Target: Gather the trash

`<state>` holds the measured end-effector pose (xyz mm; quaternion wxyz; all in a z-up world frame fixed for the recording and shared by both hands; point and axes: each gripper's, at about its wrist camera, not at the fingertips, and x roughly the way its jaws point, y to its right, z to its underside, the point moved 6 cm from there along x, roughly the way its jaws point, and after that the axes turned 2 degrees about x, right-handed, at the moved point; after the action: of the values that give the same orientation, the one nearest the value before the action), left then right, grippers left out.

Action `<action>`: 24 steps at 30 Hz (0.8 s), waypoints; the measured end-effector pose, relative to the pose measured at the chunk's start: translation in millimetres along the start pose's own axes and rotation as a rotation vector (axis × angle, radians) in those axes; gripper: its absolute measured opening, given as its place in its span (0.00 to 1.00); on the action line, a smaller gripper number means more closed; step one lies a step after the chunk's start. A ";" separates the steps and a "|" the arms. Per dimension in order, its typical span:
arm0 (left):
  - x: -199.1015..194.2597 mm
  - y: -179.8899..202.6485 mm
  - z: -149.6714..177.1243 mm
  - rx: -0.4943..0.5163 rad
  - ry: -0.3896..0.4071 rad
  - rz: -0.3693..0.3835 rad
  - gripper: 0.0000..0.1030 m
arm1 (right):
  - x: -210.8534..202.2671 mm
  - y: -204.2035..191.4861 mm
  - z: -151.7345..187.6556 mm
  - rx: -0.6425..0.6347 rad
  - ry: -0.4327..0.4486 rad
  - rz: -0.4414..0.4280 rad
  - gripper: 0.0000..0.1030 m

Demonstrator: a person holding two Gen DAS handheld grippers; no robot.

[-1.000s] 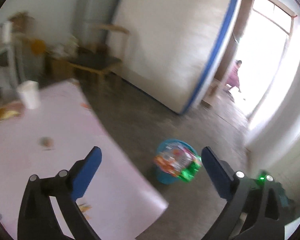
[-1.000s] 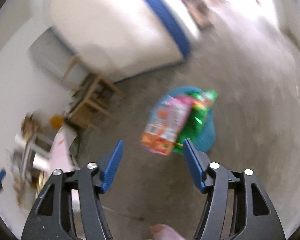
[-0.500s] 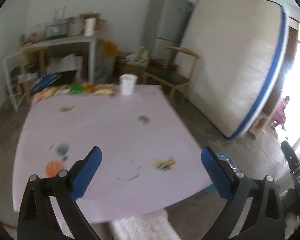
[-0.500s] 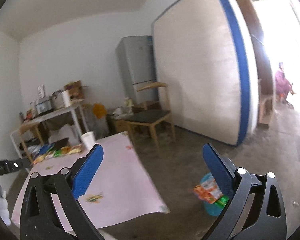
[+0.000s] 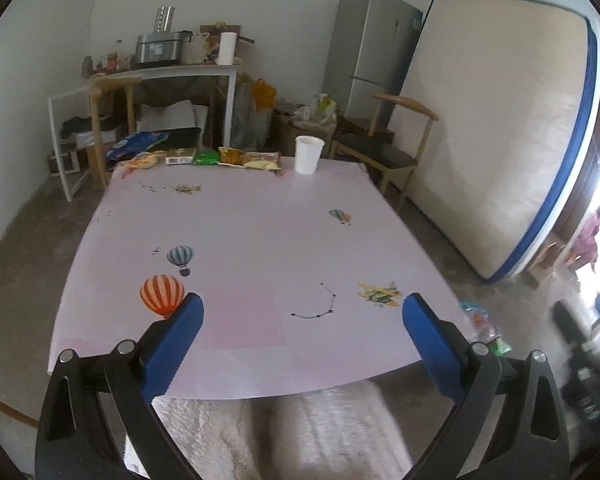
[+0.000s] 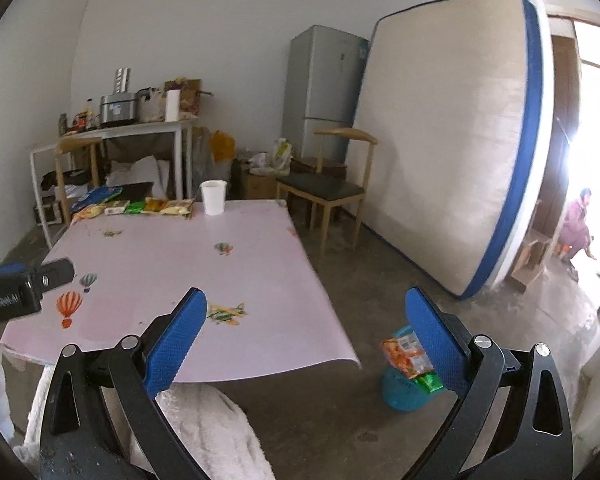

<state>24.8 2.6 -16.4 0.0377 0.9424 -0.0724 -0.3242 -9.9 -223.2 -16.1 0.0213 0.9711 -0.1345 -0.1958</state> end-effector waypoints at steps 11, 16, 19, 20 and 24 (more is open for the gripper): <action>44.0 34.5 37.2 0.009 -0.177 -0.026 0.95 | 28.1 13.4 50.5 -0.061 -0.229 0.041 0.93; 53.1 56.7 50.0 0.038 -0.236 -0.008 0.95 | 30.3 26.4 66.9 -0.043 -0.297 0.050 0.93; 53.6 66.3 48.6 0.046 -0.233 -0.005 0.95 | 29.8 34.7 71.8 -0.032 -0.315 0.060 0.93; 53.1 69.7 47.1 0.050 -0.227 -0.005 0.95 | 29.6 36.7 72.1 -0.027 -0.318 0.062 0.93; 53.8 75.1 41.5 0.060 -0.213 -0.008 0.95 | 30.9 44.7 72.7 -0.007 -0.318 0.077 0.93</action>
<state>32.8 -81.1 -72.8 0.0003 0.9036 -0.0819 -0.4204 -21.8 -273.7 -90.5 0.0103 0.9219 -0.1728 -0.3467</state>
